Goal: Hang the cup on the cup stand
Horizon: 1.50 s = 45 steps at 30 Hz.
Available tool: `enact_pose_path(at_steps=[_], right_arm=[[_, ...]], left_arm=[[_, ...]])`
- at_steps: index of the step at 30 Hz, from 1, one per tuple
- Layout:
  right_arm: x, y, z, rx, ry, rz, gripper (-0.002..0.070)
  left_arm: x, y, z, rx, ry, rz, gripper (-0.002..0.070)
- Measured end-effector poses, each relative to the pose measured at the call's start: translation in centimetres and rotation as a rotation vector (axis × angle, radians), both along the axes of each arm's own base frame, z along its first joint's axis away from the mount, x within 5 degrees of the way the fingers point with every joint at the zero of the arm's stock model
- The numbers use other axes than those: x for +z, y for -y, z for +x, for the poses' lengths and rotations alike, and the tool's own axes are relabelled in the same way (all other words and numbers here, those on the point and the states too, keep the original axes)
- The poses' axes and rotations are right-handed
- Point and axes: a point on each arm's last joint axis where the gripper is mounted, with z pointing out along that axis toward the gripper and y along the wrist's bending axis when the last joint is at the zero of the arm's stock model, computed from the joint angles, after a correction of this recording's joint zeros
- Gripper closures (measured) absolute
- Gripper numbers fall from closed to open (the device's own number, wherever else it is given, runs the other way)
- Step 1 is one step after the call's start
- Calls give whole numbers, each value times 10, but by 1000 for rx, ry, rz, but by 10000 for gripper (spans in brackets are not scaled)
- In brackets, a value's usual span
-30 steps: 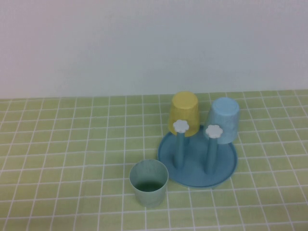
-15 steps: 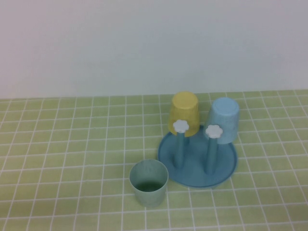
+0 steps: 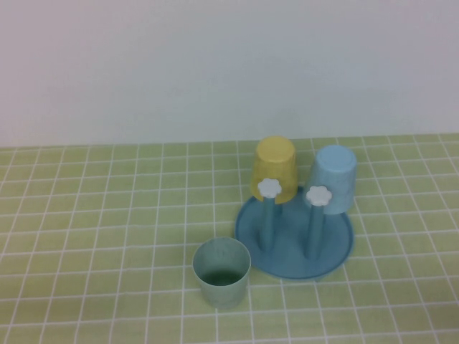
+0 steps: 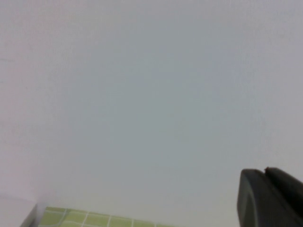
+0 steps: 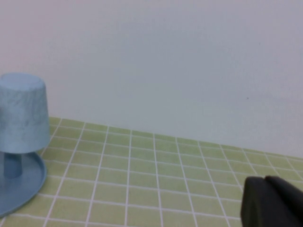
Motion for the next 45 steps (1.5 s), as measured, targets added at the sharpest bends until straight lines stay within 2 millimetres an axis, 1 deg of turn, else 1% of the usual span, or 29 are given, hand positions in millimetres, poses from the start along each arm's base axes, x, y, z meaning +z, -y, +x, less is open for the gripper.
enact_pose_path(at_steps=[4,7,11,13,15,18,20,22,24,26,28,29,30,33,36,41,45], right_arm=[[3,0,0,-3,33,17,678],[8,1,0,-8,87,24,678],[16,1,0,-14,173,77,678],[16,2,-1,-14,182,91,678],[21,1,-1,-11,177,95,678],[36,1,-5,-5,176,96,678],[47,0,-8,0,179,96,678],[57,0,-10,3,182,95,678],[65,-1,-13,7,176,95,678],[73,-1,-17,9,156,83,678],[75,-1,-20,6,109,57,678],[74,-1,-21,4,74,43,678],[73,-1,-21,1,42,33,678],[59,0,-19,-5,-135,15,678],[47,-1,-15,1,-294,30,678],[42,-4,-7,30,-399,50,678],[41,-4,-5,41,-416,41,678]], left_arm=[[5,-1,-1,-11,41,-81,675],[13,1,-2,-30,-3,-74,675],[37,4,-8,-41,-71,13,675],[50,5,-11,-48,-102,24,675],[64,5,-14,-42,-134,71,675],[85,6,-13,-47,-209,114,675],[94,8,-11,-75,-280,86,675],[99,11,-8,-113,-347,46,675],[100,14,-4,-151,-376,-8,675],[96,15,1,-165,-396,-45,675],[89,16,8,-196,-414,-164,675],[85,18,11,-215,-430,-214,675],[83,19,13,-229,-448,-226,675],[81,24,21,-277,-531,-170,675],[85,30,32,-347,-609,-123,675],[98,42,51,-500,-768,-48,675],[110,49,72,-615,-905,34,675]])
